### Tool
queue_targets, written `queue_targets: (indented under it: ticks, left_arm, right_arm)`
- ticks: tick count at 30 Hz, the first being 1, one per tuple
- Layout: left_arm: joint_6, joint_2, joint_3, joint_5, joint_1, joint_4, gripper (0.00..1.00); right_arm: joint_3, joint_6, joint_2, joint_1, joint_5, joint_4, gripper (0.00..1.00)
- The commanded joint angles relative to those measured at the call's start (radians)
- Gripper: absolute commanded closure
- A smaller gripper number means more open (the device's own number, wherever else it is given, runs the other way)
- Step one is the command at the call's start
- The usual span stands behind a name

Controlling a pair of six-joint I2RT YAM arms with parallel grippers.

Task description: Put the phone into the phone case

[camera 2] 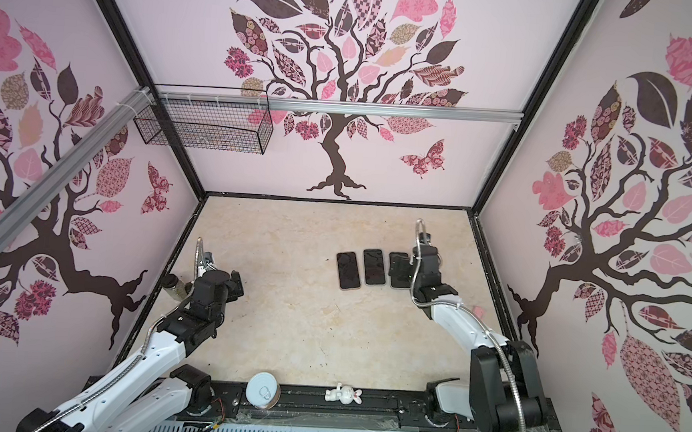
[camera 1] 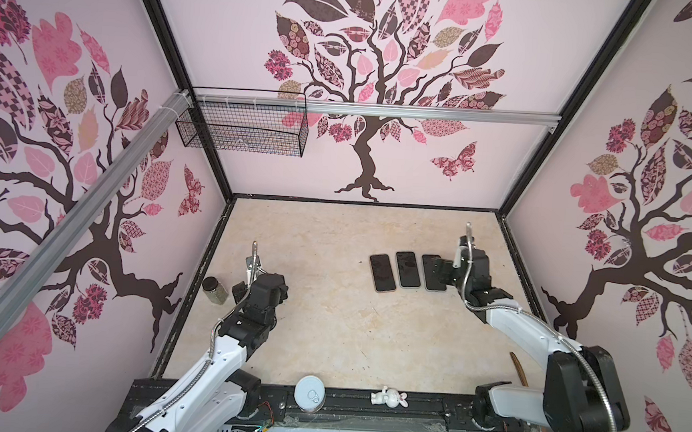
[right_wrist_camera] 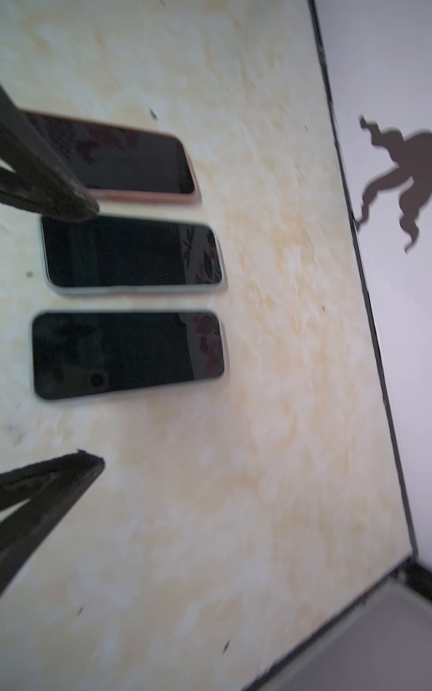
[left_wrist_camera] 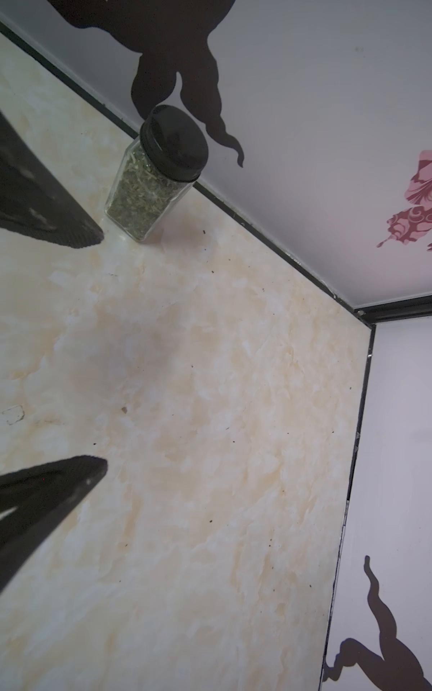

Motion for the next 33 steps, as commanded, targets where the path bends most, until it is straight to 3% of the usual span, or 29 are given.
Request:
queue_targets:
  ticks: [1, 7, 11, 15, 22, 26, 27, 29, 33]
  left_arm:
    - [0.091, -0.002, -0.040, -0.075, 0.006, 0.149, 0.09]
    - [0.279, 0.026, -0.217, -0.055, 0.040, 0.634, 0.06]
    - [0.214, 0.141, -0.218, 0.110, 0.194, 0.708, 0.06]
    - [0.205, 0.322, -0.219, 0.239, 0.288, 0.884, 0.06]
    - [0.257, 0.579, -0.124, 0.357, 0.316, 1.043, 0.05]
    - [0.288, 0.767, -0.128, 0.404, 0.319, 1.268, 0.05]
    - [0.291, 0.769, -0.130, 0.412, 0.319, 1.270, 0.04]
    - [0.275, 0.719, -0.096, 0.450, 0.330, 1.109, 0.04]
    - [0.252, 0.740, -0.071, 0.505, 0.368, 1.101, 0.03]
  right_arm:
    - [-0.101, -0.009, -0.048, -0.054, -0.036, 0.261, 0.00]
    - [-0.170, -0.123, 0.023, -0.059, 0.073, 0.390, 0.00]
    - [-0.227, -0.153, 0.081, -0.061, 0.104, 0.533, 0.00]
    - [-0.260, -0.163, 0.134, -0.060, 0.117, 0.655, 0.00]
    - [-0.272, -0.164, 0.190, -0.070, 0.094, 0.769, 0.00]
    - [-0.335, -0.176, 0.319, -0.073, 0.066, 1.033, 0.00]
    - [-0.331, -0.176, 0.315, -0.074, 0.064, 1.019, 0.00]
    - [-0.298, -0.175, 0.285, -0.075, 0.061, 0.908, 0.00]
    - [-0.301, -0.178, 0.294, -0.075, 0.064, 0.924, 0.00]
